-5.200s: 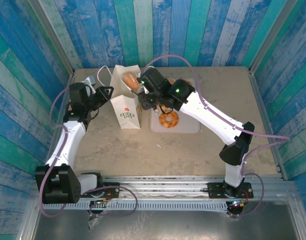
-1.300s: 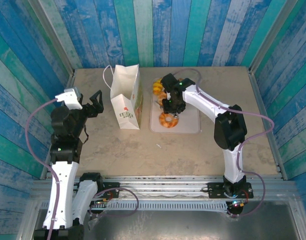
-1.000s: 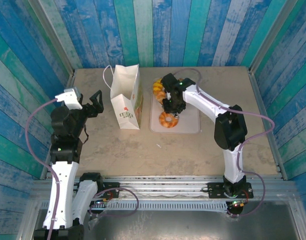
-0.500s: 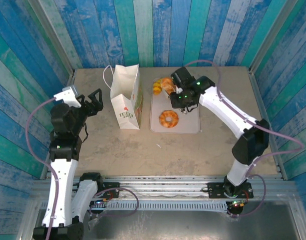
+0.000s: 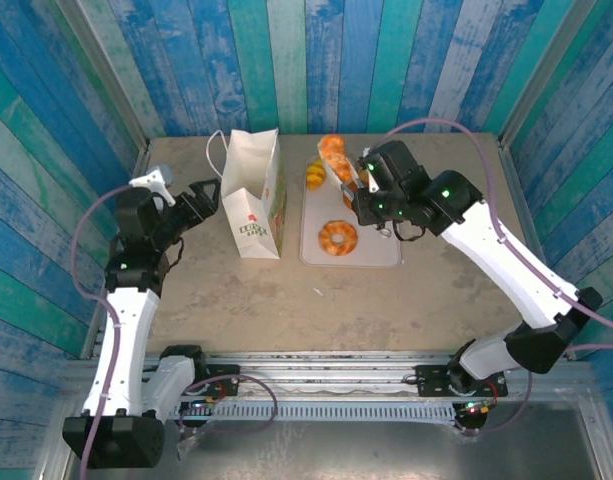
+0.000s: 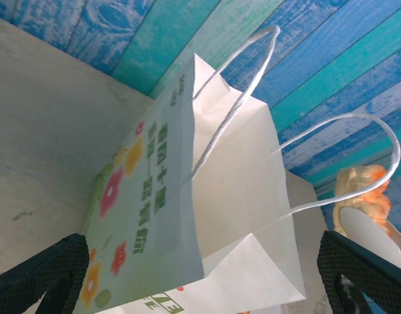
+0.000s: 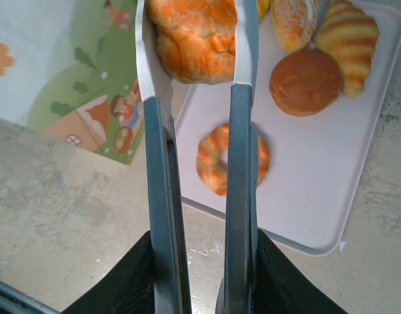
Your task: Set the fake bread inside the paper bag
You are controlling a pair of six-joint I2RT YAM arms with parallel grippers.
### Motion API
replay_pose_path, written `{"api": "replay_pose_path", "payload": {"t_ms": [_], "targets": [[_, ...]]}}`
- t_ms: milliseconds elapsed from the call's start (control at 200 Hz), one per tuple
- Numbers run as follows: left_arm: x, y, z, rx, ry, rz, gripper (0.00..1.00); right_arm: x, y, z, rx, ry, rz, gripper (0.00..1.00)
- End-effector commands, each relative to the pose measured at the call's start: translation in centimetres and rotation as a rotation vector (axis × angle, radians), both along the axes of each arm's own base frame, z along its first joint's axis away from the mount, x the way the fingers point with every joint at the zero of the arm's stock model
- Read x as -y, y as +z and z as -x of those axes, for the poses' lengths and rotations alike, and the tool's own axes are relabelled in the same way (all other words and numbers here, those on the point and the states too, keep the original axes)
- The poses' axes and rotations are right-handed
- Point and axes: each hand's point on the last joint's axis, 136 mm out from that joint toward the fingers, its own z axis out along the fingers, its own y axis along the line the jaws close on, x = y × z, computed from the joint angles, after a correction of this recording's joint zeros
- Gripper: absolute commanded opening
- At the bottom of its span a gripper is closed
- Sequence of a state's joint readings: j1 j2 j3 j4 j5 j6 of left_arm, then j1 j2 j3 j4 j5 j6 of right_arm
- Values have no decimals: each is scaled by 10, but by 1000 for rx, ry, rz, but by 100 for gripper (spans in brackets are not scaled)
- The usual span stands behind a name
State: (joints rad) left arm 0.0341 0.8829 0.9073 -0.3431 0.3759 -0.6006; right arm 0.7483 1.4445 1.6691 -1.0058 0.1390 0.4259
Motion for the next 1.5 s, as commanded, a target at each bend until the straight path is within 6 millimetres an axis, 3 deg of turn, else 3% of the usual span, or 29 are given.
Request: {"api": "replay_pose_path", "payload": {"t_ms": [0, 426, 561, 786, 992, 1142, 1367, 1498], "targets": [[11, 11, -7, 32, -72, 53, 94, 1, 35, 8, 98, 7, -31, 35], [9, -11, -43, -6, -61, 103, 100, -25, 110, 28, 277, 91, -115, 35], [12, -18, -53, -17, -84, 119, 97, -47, 127, 28, 308, 144, -136, 35], [18, -29, -62, -45, -125, 136, 86, -95, 138, 24, 326, 234, -162, 35], [19, -35, -66, -56, -123, 147, 77, -144, 137, 14, 343, 268, -227, 35], [16, -39, -68, -62, -106, 139, 72, -168, 121, 2, 321, 268, -242, 35], [12, -36, -67, -49, -87, 121, 68, -186, 91, -12, 289, 253, -198, 35], [10, -34, -66, -50, -78, 92, 65, -183, 71, -18, 271, 235, -143, 35]]}}
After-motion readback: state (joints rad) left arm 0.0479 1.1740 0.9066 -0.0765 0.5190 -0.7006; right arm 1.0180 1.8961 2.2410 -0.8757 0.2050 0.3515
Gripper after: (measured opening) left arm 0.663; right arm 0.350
